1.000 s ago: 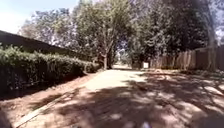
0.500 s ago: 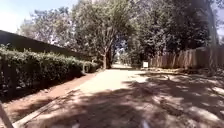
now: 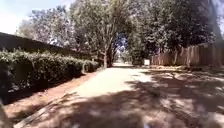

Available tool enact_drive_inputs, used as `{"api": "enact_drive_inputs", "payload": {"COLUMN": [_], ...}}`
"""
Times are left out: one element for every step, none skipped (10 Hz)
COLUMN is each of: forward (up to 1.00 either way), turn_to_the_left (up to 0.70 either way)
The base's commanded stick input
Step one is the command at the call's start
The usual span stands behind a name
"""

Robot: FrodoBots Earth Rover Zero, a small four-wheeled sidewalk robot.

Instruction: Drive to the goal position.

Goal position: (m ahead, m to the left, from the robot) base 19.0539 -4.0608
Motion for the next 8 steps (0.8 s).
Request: {"api": "enact_drive_inputs", "payload": {"forward": [0.70, 0.70, 0.70, 0.70, 0.70, 0.70, 0.70, 0.70], "turn_to_the_left": [-0.24, -0.08, 0.00, 0.00, 0.00, 0.00, 0.00, 0.00]}}
